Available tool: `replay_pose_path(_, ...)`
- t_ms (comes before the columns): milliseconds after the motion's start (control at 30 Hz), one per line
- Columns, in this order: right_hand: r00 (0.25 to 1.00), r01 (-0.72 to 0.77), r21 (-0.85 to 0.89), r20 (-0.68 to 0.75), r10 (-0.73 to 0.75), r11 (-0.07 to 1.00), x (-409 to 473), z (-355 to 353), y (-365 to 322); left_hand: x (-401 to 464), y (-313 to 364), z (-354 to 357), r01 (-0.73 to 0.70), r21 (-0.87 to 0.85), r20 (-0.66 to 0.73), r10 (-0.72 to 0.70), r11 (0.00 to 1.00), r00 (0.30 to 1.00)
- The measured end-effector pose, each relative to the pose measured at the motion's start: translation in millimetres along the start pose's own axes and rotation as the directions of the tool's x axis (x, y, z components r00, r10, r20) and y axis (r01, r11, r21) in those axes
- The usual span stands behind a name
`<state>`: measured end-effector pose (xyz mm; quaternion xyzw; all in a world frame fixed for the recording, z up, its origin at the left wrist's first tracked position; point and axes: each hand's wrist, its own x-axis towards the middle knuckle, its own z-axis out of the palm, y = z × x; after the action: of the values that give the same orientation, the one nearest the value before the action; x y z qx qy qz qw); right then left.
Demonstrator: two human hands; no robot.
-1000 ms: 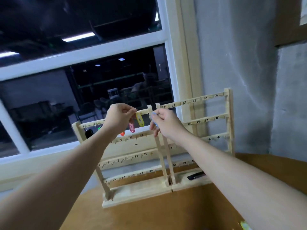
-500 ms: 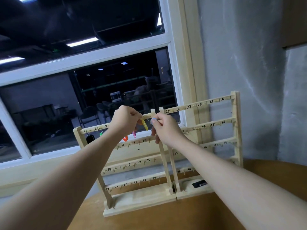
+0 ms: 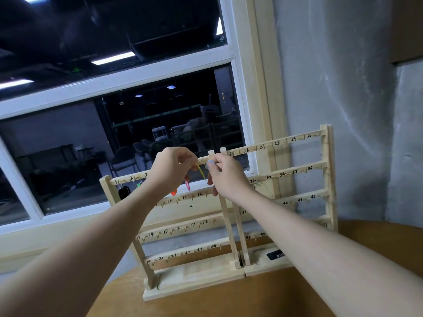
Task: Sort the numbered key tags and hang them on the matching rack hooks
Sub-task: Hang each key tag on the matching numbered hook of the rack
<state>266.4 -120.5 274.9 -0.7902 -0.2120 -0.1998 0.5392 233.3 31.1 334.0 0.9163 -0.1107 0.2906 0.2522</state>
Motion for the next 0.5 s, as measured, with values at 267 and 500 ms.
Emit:
replay_pose_path(267, 1.000, -0.019, 0.004, 0.000, 0.019, 1.000, -2.9, 2.9, -0.6, -3.3, -5.5, 2.3, -0.012, 0.069, -0.008, 0.013, 0.998, 1.000)
replay_pose_path(500, 1.000, -0.015, -0.027, -0.002, 0.015, 1.000, 5.1, 9.3, -3.6, -9.6, -9.3, 8.7, -0.079, 0.159, 0.005, 0.079, 0.984, 0.997)
